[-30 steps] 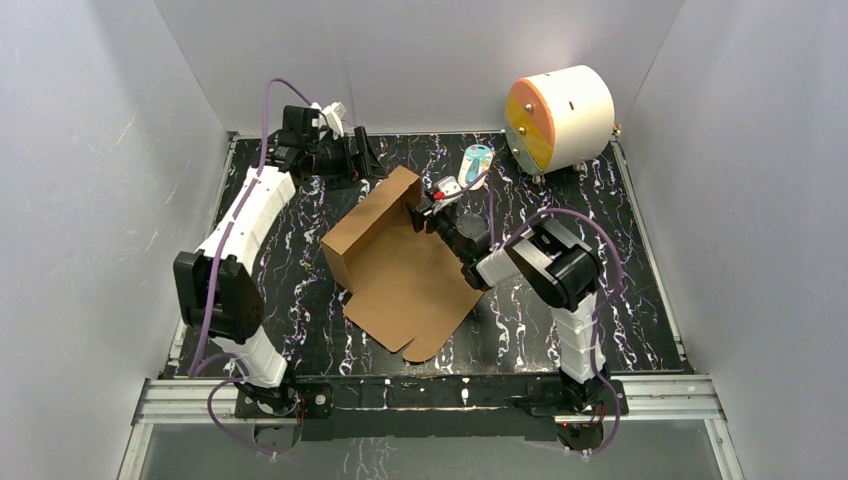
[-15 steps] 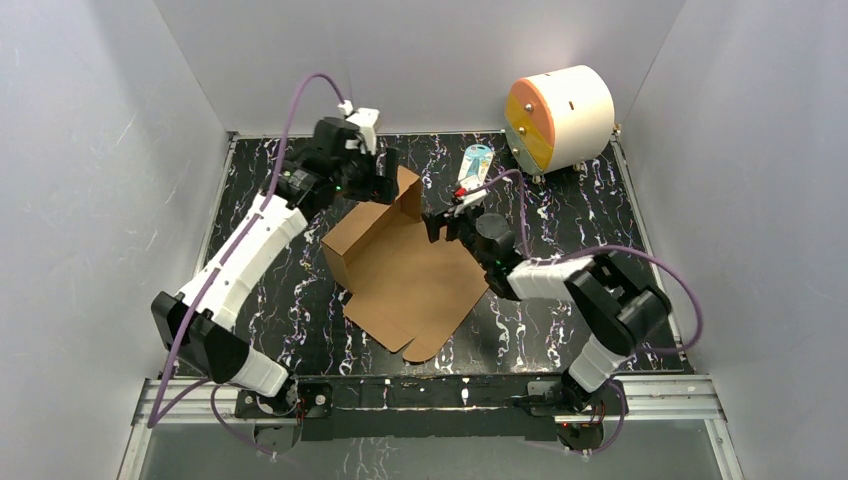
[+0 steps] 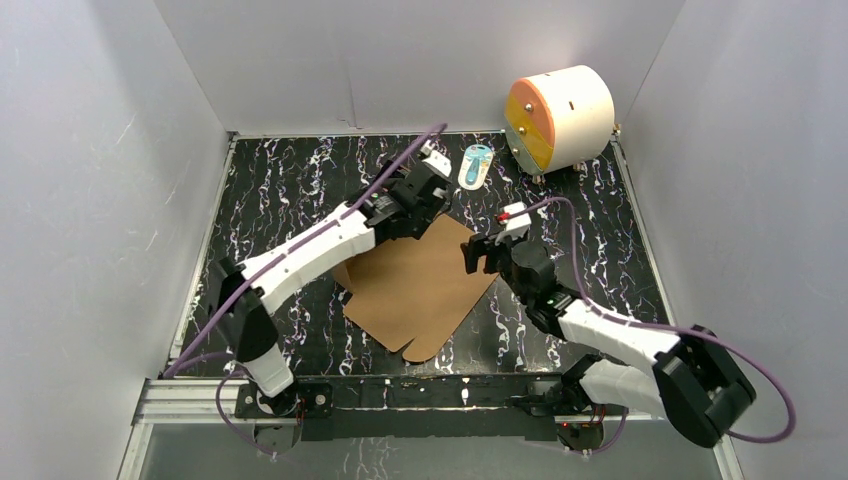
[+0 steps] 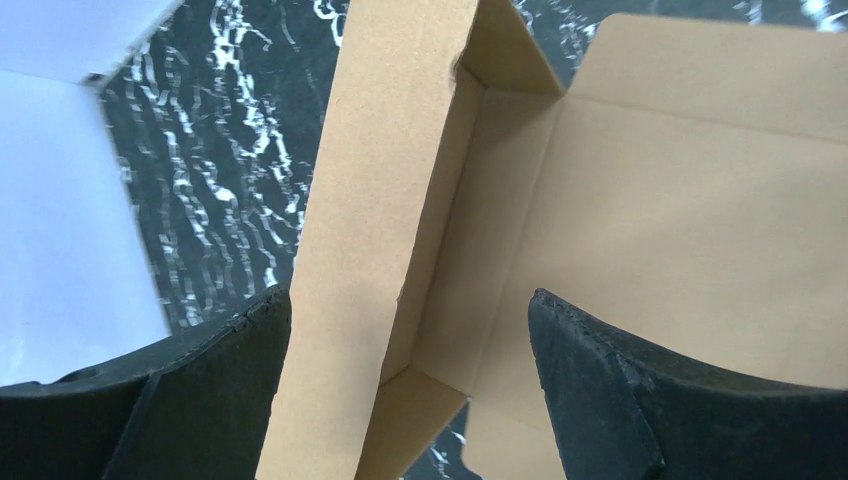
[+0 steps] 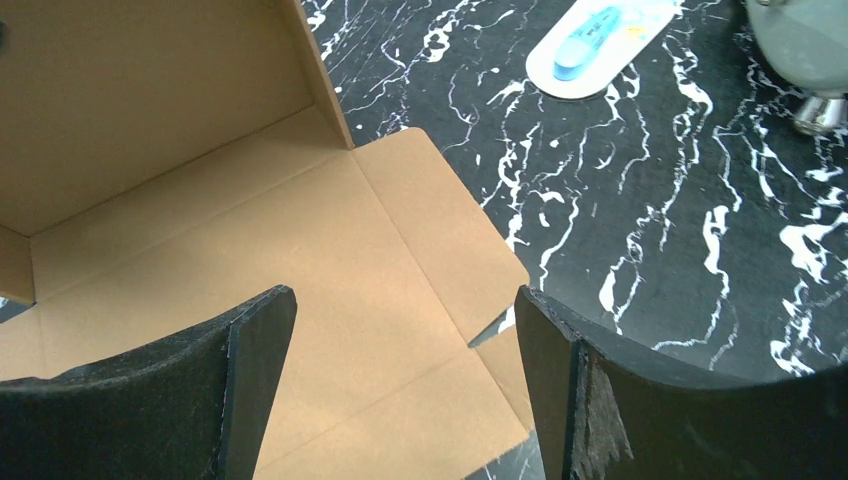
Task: Fold the paper box
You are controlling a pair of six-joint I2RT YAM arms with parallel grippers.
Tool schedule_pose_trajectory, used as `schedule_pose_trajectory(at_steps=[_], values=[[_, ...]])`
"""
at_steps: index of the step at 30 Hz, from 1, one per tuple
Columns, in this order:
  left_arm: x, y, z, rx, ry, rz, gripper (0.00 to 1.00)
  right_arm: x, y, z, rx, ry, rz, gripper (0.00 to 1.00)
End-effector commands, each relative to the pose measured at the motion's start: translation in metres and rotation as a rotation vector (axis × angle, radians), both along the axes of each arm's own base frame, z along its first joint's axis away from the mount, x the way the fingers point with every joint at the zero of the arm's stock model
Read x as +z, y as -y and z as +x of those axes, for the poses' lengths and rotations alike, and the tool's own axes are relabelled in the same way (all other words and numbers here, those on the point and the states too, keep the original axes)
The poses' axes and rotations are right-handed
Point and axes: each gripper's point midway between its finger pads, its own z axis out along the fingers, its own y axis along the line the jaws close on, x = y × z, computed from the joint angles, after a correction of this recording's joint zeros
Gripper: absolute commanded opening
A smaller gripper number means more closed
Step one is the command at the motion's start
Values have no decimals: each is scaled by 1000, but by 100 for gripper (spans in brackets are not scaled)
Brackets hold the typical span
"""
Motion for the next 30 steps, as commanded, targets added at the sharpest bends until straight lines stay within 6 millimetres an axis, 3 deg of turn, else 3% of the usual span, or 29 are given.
schedule_pose_trajectory(at_steps=[1, 6, 14, 17, 25, 30], values=[[15, -28, 12, 100, 129, 246, 84, 17, 21, -9, -70, 22, 53, 89], [4, -31, 22, 122, 166, 352, 81, 25, 33, -14, -97, 40, 57, 89], [-16, -32, 31, 114, 156, 399, 65, 36, 44, -18, -117, 70, 43, 89], [-23, -38, 36, 122, 132, 377, 60, 37, 47, -20, -126, 75, 42, 89], [-33, -60, 44, 156, 67, 272, 34, 43, 53, -24, -131, 90, 45, 89], [-39, -78, 47, 198, 4, 164, 30, 52, 56, -27, -130, 104, 45, 89]])
